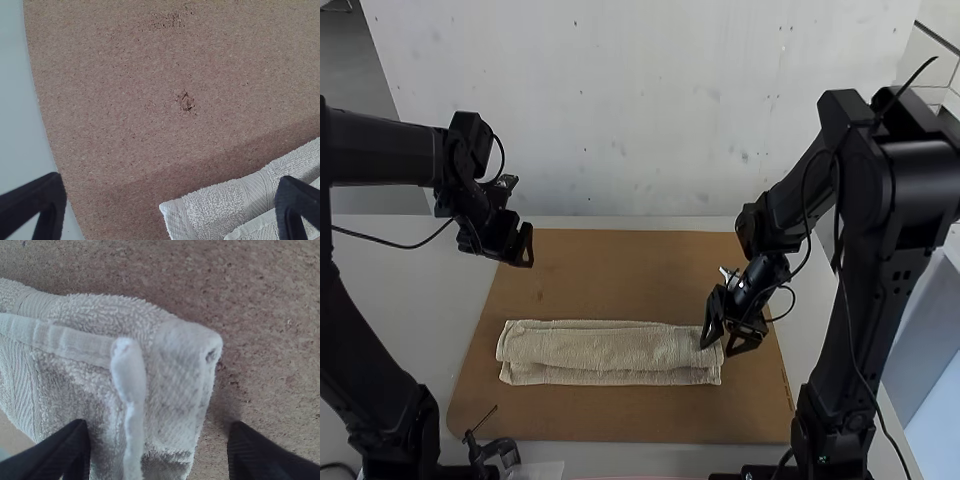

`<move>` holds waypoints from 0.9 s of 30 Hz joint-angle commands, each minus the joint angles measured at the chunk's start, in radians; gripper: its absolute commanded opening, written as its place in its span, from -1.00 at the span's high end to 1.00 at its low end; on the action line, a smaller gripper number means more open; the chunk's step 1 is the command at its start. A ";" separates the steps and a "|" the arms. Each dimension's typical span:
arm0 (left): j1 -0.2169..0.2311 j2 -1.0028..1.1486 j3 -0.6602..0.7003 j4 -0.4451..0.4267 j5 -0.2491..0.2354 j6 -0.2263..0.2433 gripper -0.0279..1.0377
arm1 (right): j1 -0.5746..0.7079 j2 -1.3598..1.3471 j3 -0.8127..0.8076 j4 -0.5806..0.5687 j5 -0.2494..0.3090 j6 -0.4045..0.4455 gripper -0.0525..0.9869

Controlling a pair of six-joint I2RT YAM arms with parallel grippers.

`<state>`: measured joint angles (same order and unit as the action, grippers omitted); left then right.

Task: Fold the towel.

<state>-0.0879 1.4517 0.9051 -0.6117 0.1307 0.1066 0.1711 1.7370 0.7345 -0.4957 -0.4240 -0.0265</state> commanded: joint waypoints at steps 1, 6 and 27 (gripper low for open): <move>-0.001 -0.011 -0.006 0.006 0.004 -0.007 -0.79 | 0.016 0.021 0.011 0.011 -0.030 0.010 -0.16; 0.000 -0.008 -0.006 0.007 0.004 -0.007 -0.79 | 0.030 0.053 0.028 0.003 -0.032 0.010 -0.16; 0.030 -0.040 -0.017 0.006 0.009 -0.002 -0.79 | 0.062 0.139 0.046 0.071 -0.050 0.020 0.46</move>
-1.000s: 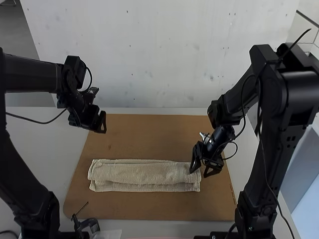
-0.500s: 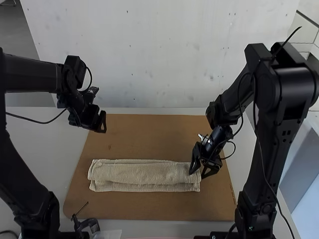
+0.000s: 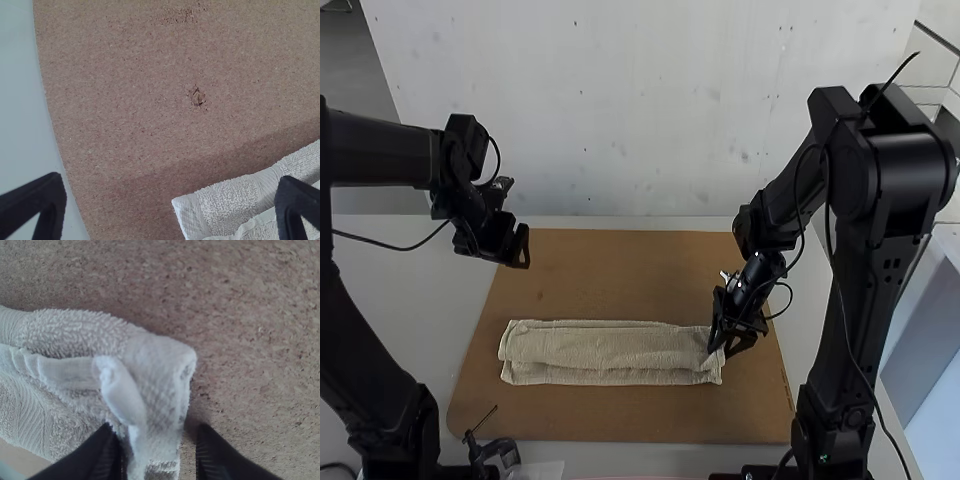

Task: Fold the towel.

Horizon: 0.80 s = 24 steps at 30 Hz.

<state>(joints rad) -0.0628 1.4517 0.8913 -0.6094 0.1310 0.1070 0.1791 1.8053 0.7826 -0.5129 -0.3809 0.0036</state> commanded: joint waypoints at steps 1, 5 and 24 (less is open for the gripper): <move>0.004 -0.040 -0.005 0.003 0.009 -0.003 -0.79 | 0.053 0.071 -0.003 0.096 -0.095 -0.005 0.53; 0.004 -0.040 -0.008 0.003 0.009 -0.001 -0.79 | 0.049 0.069 -0.005 0.114 -0.095 -0.005 0.85; 0.001 -0.037 -0.025 0.019 0.012 -0.001 -0.78 | -0.012 0.037 0.021 0.185 -0.070 0.012 0.85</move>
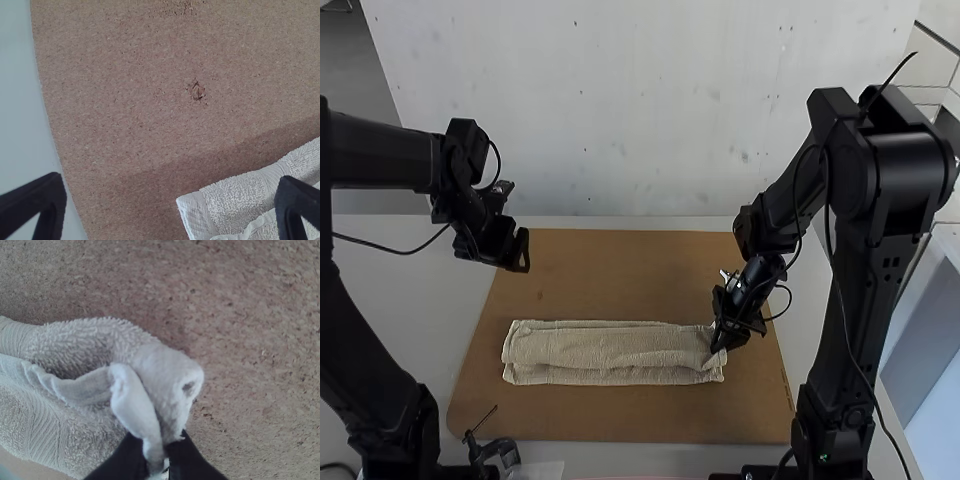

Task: Fold the towel.

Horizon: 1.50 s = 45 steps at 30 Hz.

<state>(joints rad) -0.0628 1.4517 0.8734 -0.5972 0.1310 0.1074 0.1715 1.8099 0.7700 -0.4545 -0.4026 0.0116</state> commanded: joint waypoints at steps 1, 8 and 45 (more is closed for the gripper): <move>0.001 -0.037 -0.007 0.007 0.012 -0.002 -0.78 | -0.009 0.035 0.035 0.135 -0.045 0.005 0.85; 0.001 -0.037 -0.014 0.013 0.012 -0.002 -0.78 | -0.050 0.069 0.061 0.162 -0.031 0.005 0.85; -0.031 -0.028 -0.031 0.042 0.021 -0.009 -0.78 | -0.352 0.077 0.137 0.162 0.048 -0.176 0.85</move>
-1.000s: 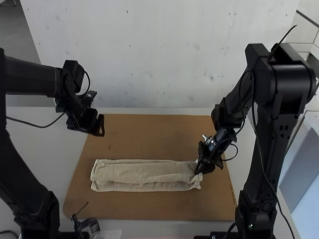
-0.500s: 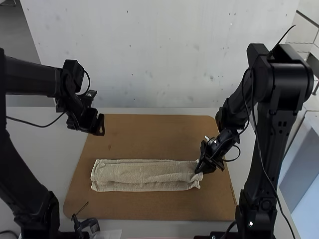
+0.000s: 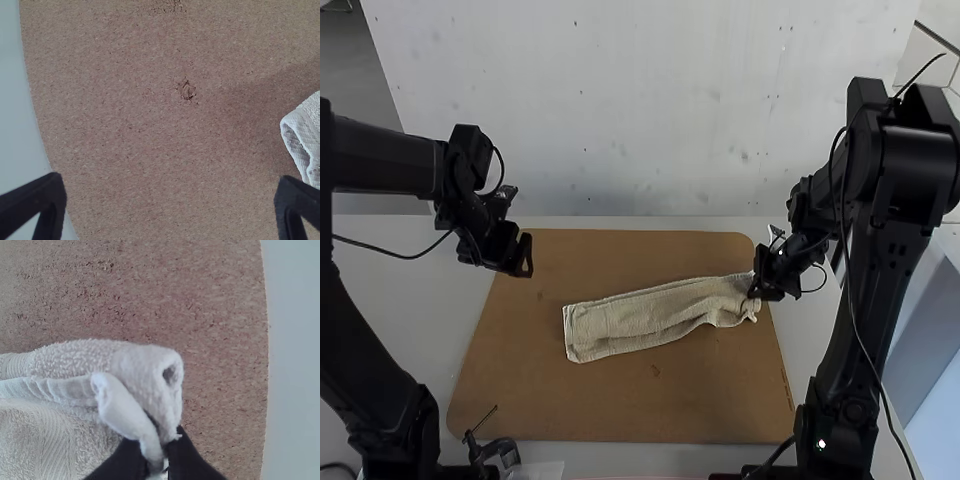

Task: Fold the towel.

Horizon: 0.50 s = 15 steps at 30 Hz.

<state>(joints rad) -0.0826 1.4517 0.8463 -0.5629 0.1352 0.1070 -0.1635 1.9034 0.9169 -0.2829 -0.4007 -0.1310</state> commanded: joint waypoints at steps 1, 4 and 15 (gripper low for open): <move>-0.014 -0.028 -0.004 0.009 0.017 -0.009 -0.78 | -0.025 -0.021 -0.012 -0.007 0.051 -0.045 0.85; -0.019 -0.027 -0.004 0.011 0.017 -0.010 -0.78 | -0.059 -0.026 0.002 -0.007 0.051 -0.064 0.85; -0.036 -0.013 -0.004 0.014 0.017 -0.016 -0.78 | -0.133 -0.020 0.059 -0.019 0.053 -0.119 0.85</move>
<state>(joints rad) -0.1032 1.4517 0.8463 -0.5560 0.1356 0.1013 -0.2695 1.9034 0.9421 -0.3016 -0.3717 -0.2203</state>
